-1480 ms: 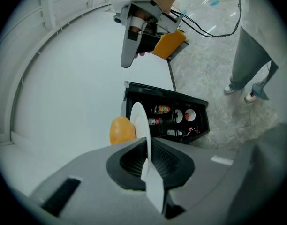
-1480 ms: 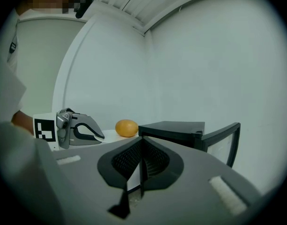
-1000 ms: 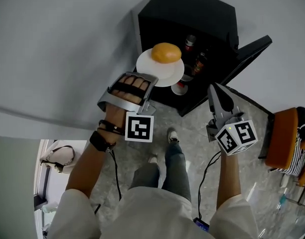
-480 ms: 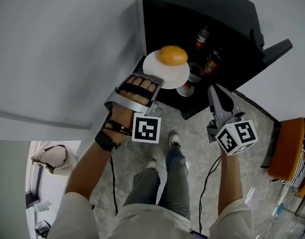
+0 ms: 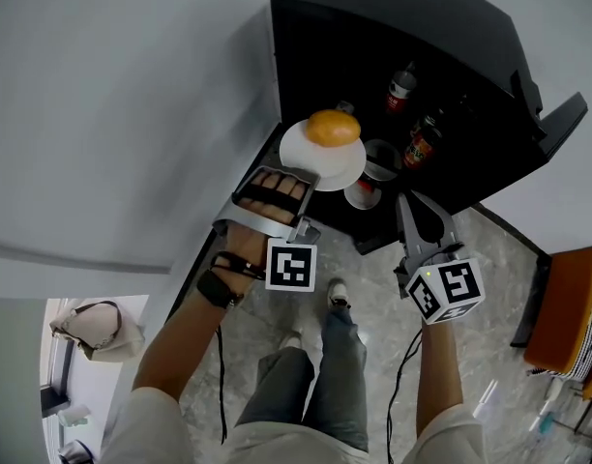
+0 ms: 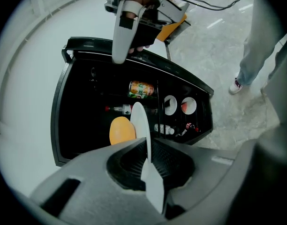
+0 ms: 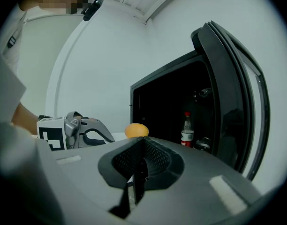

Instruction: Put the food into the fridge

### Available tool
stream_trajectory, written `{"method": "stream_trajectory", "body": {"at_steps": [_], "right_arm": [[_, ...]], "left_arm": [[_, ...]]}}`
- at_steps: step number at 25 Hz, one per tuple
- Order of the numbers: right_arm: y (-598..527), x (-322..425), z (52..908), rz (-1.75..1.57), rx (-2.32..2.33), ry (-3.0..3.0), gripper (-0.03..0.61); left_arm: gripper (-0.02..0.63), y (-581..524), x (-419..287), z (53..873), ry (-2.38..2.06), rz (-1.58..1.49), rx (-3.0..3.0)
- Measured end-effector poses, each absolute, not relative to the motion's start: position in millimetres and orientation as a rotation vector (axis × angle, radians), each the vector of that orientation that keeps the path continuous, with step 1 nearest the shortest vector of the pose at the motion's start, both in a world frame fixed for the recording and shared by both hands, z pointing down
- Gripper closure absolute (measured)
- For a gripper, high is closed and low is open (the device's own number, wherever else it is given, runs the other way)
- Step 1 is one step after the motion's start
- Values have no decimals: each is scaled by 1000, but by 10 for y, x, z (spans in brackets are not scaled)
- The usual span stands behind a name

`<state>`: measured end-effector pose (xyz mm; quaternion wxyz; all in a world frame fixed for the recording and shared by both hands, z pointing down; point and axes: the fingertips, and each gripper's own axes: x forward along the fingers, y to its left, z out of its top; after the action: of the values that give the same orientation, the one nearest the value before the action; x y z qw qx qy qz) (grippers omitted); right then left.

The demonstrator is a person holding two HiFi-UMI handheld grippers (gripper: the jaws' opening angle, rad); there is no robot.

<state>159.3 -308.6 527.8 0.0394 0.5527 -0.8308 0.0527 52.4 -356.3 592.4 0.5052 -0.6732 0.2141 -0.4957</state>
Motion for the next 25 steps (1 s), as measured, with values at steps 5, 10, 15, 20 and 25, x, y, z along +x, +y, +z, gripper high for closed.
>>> {"method": "stream_trajectory", "body": {"at_steps": [5,10,15,20,25], "right_arm": [[-3227,1627,5496,141,1697,-2543,581],[-3348,1665,5686,110,1683,-2531,581],[-3470,1705,5841,91,1681,-2507,581],[-3558,1728,5972,92,1690,-2502,581],[-3626,1717,6051,109,1667,-2510,581]], "left_arm": [[595,-3762,616,6212,520,-1203,-1596],[595,-3935,725,6501,527,-1196,-1615],[595,-4130,850,6734,533,-1186,-1612],[595,-4279,938,6934,517,-1188,-1605],[595,-4368,989,7077,505,-1191,-1639]]}}
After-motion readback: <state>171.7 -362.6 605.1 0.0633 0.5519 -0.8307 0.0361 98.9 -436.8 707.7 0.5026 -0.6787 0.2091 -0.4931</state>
